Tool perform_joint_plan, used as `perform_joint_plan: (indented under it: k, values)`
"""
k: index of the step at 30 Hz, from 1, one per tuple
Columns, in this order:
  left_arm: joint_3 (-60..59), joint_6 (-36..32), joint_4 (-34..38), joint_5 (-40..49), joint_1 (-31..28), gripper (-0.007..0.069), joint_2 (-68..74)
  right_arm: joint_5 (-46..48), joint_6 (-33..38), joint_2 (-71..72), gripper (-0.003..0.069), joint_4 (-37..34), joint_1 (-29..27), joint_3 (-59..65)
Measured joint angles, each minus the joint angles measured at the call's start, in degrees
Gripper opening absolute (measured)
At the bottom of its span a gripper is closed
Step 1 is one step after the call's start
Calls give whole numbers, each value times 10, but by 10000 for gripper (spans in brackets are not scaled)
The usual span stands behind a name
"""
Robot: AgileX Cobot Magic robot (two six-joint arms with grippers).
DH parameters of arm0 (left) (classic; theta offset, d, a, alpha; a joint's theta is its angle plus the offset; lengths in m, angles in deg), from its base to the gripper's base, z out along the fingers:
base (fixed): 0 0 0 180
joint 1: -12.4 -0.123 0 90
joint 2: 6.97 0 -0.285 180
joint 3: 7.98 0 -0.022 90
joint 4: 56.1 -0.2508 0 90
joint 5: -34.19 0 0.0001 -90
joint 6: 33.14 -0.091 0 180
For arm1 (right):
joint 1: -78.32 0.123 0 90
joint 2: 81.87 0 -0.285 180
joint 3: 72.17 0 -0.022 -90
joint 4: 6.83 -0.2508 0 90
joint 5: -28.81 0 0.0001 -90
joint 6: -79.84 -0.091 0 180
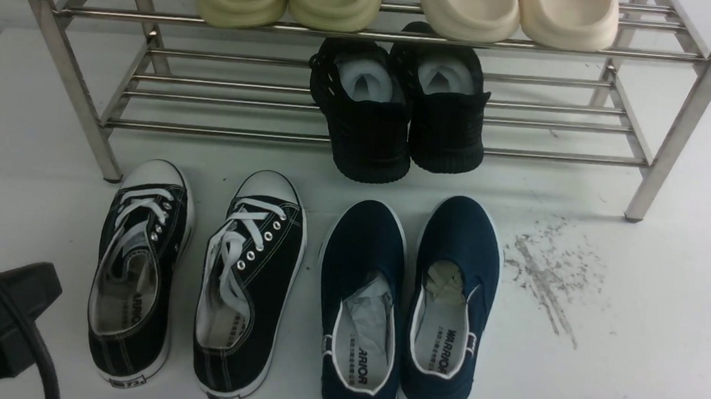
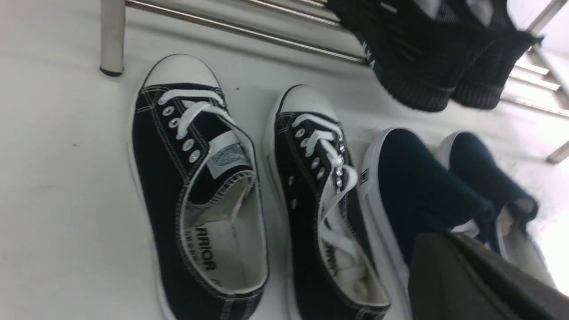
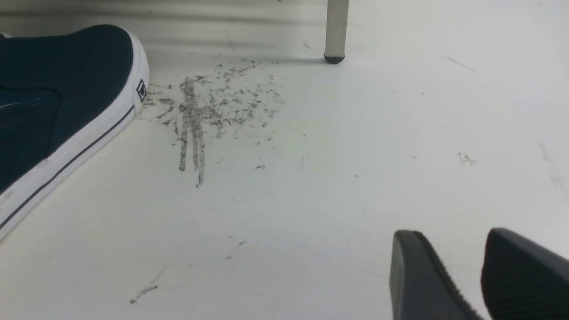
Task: Take the shoes off the shelf with your hand on the white table.
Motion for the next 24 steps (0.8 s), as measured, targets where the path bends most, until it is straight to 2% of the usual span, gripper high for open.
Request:
perform_joint_plan:
  k: [3,6,7,8,10,13,17,24]
  values:
    - [-22,-18,2,-24,-1,26,0,0,0,0,240,0,0,0]
    - [-54,-102,47,-60,-26,29,0,0,0,0,240,0,0,0]
    - [-54,-109,52,-60,-30,29,0,0,0,0,240,0,0,0]
    - [-73,-175,103,-89,-68,31,0,0,0,0,240,0,0,0]
    - [-93,-241,175,-124,-115,33,-2,0,0,0,240,0,0,0]
    - [-130,-330,231,-168,-181,34,-32,0,0,0,240,0,0,0]
    - [-168,-382,213,-186,-242,34,-100,0,0,0,240,0,0,0]
    - [-218,-357,143,-143,-336,36,-190,0,0,0,240,0,0,0]
